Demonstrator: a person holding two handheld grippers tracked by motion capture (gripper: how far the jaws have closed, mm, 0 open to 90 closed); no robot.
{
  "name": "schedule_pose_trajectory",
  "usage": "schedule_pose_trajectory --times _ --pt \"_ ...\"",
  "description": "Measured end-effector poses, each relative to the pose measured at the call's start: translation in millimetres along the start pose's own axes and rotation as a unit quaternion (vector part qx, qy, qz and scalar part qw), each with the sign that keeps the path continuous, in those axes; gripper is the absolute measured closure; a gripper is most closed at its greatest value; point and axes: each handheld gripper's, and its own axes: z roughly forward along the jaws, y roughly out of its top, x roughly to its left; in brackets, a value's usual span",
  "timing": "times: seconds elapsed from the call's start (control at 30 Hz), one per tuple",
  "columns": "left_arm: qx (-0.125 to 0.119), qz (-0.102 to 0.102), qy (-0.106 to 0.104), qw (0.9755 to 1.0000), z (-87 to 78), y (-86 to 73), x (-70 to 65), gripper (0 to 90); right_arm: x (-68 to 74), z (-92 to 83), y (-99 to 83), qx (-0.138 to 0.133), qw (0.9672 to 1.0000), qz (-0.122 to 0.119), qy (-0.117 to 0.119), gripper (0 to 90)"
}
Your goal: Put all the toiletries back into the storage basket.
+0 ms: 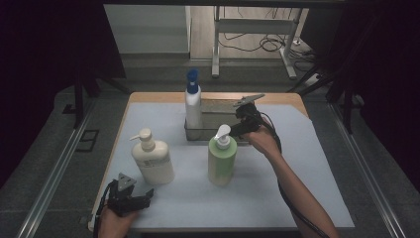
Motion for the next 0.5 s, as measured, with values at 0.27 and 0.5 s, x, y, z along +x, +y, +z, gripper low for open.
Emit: schedule_pose_trajectory --times 0.27,0.5 --pt "0.0 -0.001 0.0 1.0 0.0 -0.1 -0.1 12.6 -7.0 -19.4 -8.8 -0.012 0.9999 0.002 -0.006 2.6" --pt "0.0 -0.001 0.0 1.0 0.0 -0.1 -0.1 12.5 -14.4 -38.1 -24.5 -0.027 0.9996 0.01 0.003 0.2"
